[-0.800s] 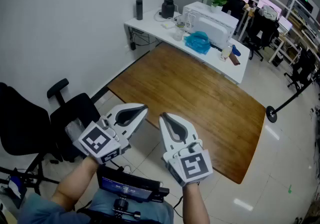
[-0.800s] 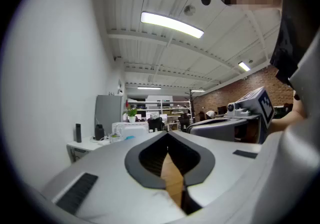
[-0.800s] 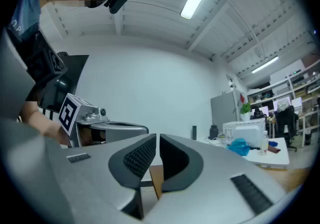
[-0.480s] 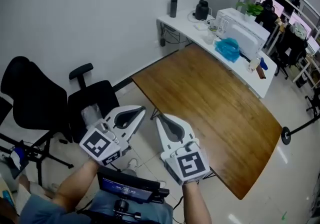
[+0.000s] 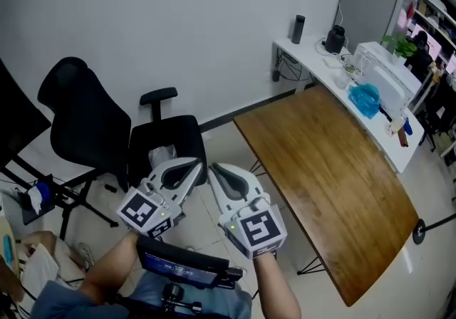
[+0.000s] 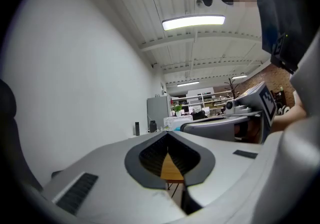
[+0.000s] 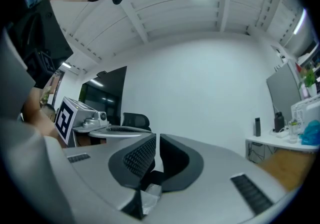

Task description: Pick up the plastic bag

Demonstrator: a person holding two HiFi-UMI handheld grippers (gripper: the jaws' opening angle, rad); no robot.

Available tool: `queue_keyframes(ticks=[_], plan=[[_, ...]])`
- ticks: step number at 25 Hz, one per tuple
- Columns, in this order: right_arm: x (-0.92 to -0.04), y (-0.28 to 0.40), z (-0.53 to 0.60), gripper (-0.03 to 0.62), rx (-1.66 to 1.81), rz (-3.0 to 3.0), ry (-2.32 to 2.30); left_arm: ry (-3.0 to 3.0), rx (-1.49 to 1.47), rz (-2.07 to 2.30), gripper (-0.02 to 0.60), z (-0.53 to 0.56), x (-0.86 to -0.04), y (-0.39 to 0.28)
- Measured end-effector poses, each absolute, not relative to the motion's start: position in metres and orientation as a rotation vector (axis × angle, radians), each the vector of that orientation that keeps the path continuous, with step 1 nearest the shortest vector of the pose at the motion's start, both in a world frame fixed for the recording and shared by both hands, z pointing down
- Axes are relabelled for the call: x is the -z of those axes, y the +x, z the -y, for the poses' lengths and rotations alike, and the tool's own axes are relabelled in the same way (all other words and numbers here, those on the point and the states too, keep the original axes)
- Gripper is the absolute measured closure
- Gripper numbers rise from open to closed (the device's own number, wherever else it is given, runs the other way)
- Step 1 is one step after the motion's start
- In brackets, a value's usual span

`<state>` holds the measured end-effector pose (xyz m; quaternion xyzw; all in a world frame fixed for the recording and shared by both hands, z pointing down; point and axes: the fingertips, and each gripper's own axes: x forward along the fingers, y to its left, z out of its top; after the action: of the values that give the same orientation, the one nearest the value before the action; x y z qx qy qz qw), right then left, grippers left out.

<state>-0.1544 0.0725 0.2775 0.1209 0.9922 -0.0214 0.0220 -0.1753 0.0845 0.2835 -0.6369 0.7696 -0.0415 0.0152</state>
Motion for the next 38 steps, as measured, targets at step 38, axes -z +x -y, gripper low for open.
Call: queue_keyframes(ticks=[38], plan=[[-0.623, -0.279, -0.150, 0.462, 1.044, -3.351, -0.041, -2.216, 0.227, -2.590, 0.575, -0.193, -0.526, -0.304]])
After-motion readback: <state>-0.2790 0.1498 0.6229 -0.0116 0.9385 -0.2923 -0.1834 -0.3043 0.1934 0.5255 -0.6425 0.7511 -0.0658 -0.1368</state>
